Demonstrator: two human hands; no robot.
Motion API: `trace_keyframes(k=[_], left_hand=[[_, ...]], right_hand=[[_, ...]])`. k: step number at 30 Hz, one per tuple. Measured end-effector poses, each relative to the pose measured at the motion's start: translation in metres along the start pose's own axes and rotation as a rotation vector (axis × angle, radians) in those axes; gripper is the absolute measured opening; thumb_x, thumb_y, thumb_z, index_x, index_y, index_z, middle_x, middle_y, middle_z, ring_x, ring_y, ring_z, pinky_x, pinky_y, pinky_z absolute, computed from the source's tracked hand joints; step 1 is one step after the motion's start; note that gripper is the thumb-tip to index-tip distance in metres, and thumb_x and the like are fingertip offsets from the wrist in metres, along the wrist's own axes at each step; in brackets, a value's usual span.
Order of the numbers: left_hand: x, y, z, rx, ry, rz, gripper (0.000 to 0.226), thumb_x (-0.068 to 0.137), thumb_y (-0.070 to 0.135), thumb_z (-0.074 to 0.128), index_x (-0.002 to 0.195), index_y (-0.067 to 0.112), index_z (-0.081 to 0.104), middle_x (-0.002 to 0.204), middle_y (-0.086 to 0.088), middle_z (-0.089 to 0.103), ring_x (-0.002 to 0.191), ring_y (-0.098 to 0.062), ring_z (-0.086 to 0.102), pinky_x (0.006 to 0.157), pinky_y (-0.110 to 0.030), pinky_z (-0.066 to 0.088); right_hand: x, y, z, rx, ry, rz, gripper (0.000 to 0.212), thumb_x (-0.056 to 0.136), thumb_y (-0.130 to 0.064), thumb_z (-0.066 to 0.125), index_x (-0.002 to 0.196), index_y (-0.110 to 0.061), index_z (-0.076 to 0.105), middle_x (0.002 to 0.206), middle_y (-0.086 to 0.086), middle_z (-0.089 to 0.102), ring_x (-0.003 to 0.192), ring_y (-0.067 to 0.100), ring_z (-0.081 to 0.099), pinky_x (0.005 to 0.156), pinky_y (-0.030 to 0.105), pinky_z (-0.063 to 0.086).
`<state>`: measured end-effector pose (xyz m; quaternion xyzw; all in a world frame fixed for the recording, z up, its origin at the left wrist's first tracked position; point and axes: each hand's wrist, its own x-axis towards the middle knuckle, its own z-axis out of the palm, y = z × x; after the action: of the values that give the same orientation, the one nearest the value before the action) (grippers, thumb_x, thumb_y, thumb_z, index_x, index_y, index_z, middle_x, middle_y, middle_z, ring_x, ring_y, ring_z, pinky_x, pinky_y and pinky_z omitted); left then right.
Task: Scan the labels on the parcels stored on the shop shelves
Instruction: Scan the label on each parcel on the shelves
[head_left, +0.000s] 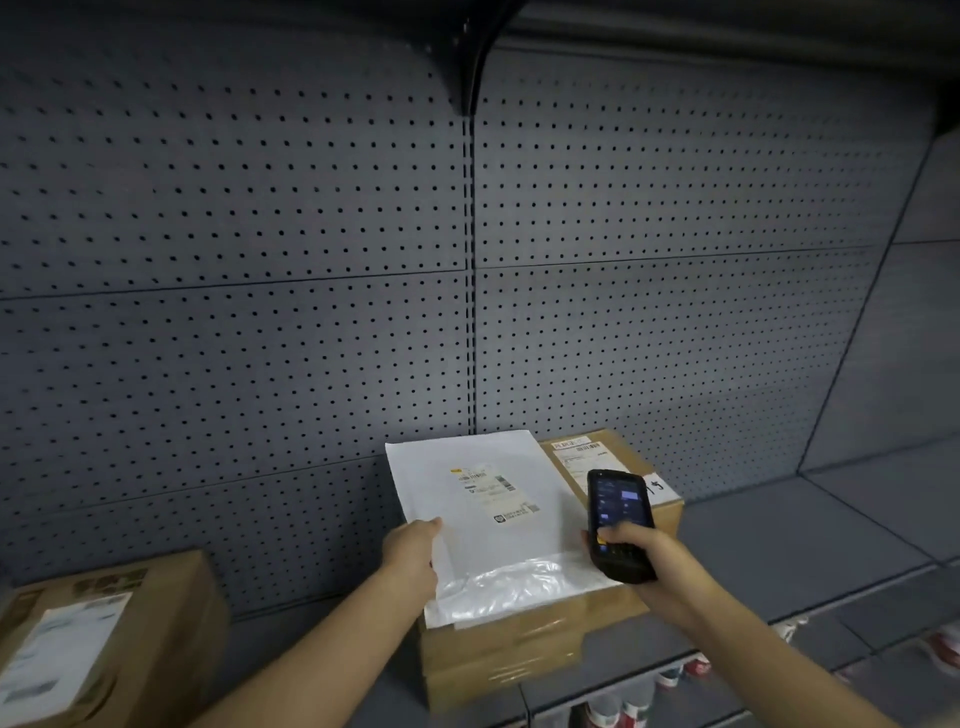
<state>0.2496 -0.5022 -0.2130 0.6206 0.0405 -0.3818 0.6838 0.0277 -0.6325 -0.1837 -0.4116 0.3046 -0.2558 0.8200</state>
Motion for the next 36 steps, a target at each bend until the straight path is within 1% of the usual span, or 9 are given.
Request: trace_keyframes(k=[3,12,17,20,23,25,28,32,36], left_hand=[[0.019,0.001,0.003,0.004,0.059,-0.017,0.031,0.087,0.009,0.065,0.116,0.0,0.062,0.115,-0.022,0.065,0.105,-0.041,0.061,0.097,-0.058,0.046],[0.023,0.007,0.009,0.067,0.172,0.024,0.034,0.086,0.012,0.068,0.115,-0.004,0.062,0.112,-0.022,0.065,0.102,-0.039,0.062,0.095,-0.049,0.05],[0.028,0.004,0.001,-0.01,0.143,-0.001,0.032,0.085,0.008,0.068,0.113,-0.006,0.063,0.109,-0.023,0.066,0.099,-0.041,0.064,0.093,-0.055,0.051],[0.021,0.007,-0.011,-0.035,0.126,0.042,0.013,0.088,0.007,0.064,0.096,-0.004,0.065,0.096,-0.02,0.066,0.084,-0.034,0.063,0.08,-0.043,0.056],[0.018,0.012,-0.031,-0.058,0.151,0.122,0.015,0.092,0.009,0.061,0.078,0.007,0.057,0.078,-0.009,0.056,0.068,-0.018,0.05,0.053,-0.02,0.047],[0.017,0.015,-0.054,-0.061,0.186,0.177,0.007,0.093,0.01,0.06,0.089,0.005,0.061,0.089,-0.01,0.058,0.077,-0.018,0.052,0.07,-0.022,0.049],[0.012,0.02,-0.096,-0.059,0.249,0.218,0.037,0.094,0.01,0.059,0.128,-0.003,0.054,0.124,-0.02,0.057,0.112,-0.031,0.053,0.104,-0.036,0.039],[0.002,0.028,-0.167,-0.099,0.343,0.259,0.036,0.095,0.006,0.055,0.131,-0.001,0.051,0.117,-0.019,0.055,0.105,-0.027,0.05,0.094,-0.032,0.038],[-0.011,0.037,-0.249,-0.077,0.461,0.28,0.018,0.095,0.005,0.051,0.111,0.009,0.057,0.124,-0.021,0.058,0.099,-0.027,0.05,0.1,-0.041,0.042]], right_hand=[[0.008,-0.003,0.003,0.019,0.011,-0.024,0.04,0.081,0.012,0.055,0.119,-0.001,0.056,0.103,0.019,0.067,0.09,0.029,0.067,0.077,0.034,0.052],[0.025,-0.001,0.025,-0.047,-0.048,-0.018,0.039,0.08,0.01,0.057,0.117,-0.002,0.056,0.097,0.017,0.07,0.088,0.026,0.069,0.077,0.035,0.052],[0.031,0.005,0.033,-0.069,-0.065,0.002,0.044,0.078,0.011,0.059,0.12,-0.002,0.055,0.104,0.019,0.068,0.089,0.026,0.07,0.074,0.034,0.054],[0.036,0.01,0.038,-0.08,-0.094,0.01,0.05,0.075,0.01,0.063,0.122,-0.001,0.055,0.109,0.021,0.068,0.09,0.028,0.071,0.066,0.032,0.058],[0.038,0.015,0.053,-0.125,-0.156,-0.025,0.046,0.076,0.012,0.062,0.119,-0.002,0.058,0.106,0.021,0.07,0.095,0.032,0.068,0.076,0.037,0.056],[0.04,0.022,0.072,-0.144,-0.205,-0.045,0.04,0.077,0.014,0.059,0.115,0.0,0.059,0.1,0.02,0.071,0.095,0.034,0.068,0.085,0.042,0.053],[0.041,0.04,0.107,-0.2,-0.27,-0.071,0.048,0.072,0.013,0.065,0.118,0.002,0.058,0.103,0.023,0.069,0.101,0.041,0.067,0.086,0.045,0.053],[0.039,0.075,0.167,-0.288,-0.387,-0.054,0.046,0.068,0.011,0.068,0.113,0.003,0.059,0.095,0.025,0.071,0.092,0.038,0.07,0.076,0.041,0.055],[0.038,0.127,0.233,-0.326,-0.488,0.018,0.069,0.052,0.003,0.075,0.118,-0.002,0.056,0.097,0.024,0.073,0.094,0.04,0.07,0.09,0.05,0.053]])
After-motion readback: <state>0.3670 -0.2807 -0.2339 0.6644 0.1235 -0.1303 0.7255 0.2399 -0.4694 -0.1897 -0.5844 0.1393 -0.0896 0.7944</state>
